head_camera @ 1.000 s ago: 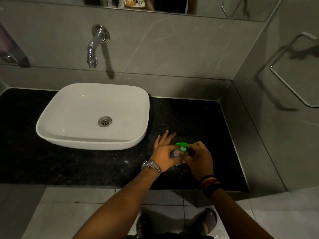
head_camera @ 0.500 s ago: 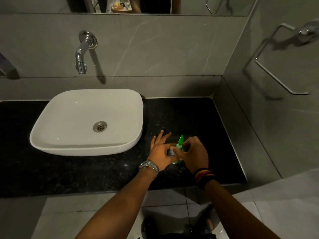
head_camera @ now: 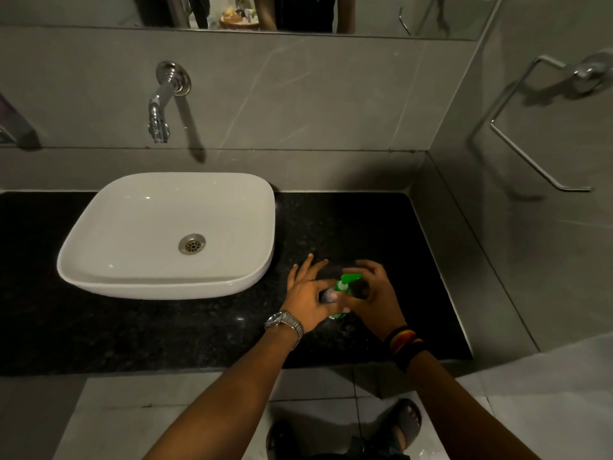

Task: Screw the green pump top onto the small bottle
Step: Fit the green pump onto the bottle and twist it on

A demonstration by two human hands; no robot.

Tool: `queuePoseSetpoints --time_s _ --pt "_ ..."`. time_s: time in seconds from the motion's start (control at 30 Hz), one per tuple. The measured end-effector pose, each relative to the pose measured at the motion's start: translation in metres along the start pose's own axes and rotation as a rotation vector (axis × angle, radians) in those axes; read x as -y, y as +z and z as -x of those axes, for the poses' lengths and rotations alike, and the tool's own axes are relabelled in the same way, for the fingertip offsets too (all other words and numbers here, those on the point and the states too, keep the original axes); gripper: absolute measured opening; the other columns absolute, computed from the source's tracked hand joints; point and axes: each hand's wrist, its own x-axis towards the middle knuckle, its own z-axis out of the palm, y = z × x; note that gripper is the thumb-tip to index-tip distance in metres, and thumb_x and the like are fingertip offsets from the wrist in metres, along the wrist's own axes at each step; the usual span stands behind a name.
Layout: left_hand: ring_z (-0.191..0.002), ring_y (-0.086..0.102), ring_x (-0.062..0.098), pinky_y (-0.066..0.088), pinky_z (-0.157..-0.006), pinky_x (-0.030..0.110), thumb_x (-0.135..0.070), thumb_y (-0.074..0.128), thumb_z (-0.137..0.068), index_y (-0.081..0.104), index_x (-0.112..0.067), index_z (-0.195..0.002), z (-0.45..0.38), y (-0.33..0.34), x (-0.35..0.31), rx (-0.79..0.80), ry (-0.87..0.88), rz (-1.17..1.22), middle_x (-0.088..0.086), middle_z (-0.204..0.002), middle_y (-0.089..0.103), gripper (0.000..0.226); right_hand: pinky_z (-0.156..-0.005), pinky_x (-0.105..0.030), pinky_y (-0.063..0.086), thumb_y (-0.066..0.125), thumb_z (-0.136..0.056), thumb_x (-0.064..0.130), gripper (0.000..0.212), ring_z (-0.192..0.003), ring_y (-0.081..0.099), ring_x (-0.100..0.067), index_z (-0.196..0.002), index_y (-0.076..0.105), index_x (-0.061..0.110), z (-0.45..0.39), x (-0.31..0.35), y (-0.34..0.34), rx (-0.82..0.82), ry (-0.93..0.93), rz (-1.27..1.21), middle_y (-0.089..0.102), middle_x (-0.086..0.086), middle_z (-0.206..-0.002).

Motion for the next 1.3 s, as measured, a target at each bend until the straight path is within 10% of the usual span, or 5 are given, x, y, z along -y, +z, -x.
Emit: queuePoseSetpoints --time_s 0.23,0.73,0.93,1.1,1.3 --pt "-0.151 0.002 0.013 -0.007 -0.121 0.047 -0.065 0.074 -0.069 0.070 -0.037 -0.117 0.000 -0.001 0.001 0.012 -0.002 0.011 -0.004 -0.159 0.036 0.056 -0.070 -0.013 0.040 0.089 -0.064 0.041 0.041 -0.083 0.051 -0.001 -0.083 0.064 0.015 -0.005 0.006 0.004 -0.083 0.013 0.064 0.052 0.003 -0.102" --pt "-0.153 0.006 0.018 -0.007 -0.120 0.044 -0.062 0.070 -0.075 0.070 -0.037 -0.116 0.001 0.001 -0.001 -0.004 0.007 -0.023 -0.002 -0.156 0.040 0.049 -0.104 -0.036 0.046 0.084 -0.072 0.029 0.042 -0.123 0.050 -0.019 -0.110 0.072 0.017 0.001 -0.004 0.000 -0.004 -0.083 0.131 0.054 -0.003 -0.133" --pt "-0.153 0.008 0.020 -0.005 -0.121 0.046 -0.062 0.066 -0.071 0.070 -0.035 -0.119 0.002 0.003 0.000 -0.010 -0.001 -0.040 -0.003 -0.155 0.042 0.055 -0.076 -0.034 0.052 0.086 -0.063 0.047 0.042 -0.089 0.055 -0.018 -0.079 0.057 0.022 0.001 0.004 0.007 -0.104 -0.032 0.156 0.057 0.000 -0.097" --pt "-0.153 0.009 0.022 -0.004 -0.121 0.048 -0.061 0.069 -0.075 0.068 -0.035 -0.123 0.002 0.003 0.000 -0.013 0.006 -0.039 -0.001 -0.154 0.043 0.054 -0.096 -0.020 0.035 0.082 -0.075 0.037 0.038 -0.124 0.047 -0.017 -0.108 0.073 0.020 0.002 -0.003 0.004 -0.011 -0.070 0.151 0.053 0.000 -0.133" --pt "-0.153 0.010 0.022 -0.006 -0.120 0.046 -0.062 0.060 -0.072 0.072 -0.036 -0.113 0.002 0.002 0.001 -0.013 0.008 -0.054 -0.002 -0.154 0.044 0.051 -0.073 -0.028 0.049 0.085 -0.062 0.050 0.042 -0.087 0.054 -0.014 -0.079 0.055 0.025 -0.003 0.004 0.013 -0.112 0.030 0.175 0.054 0.005 -0.094"
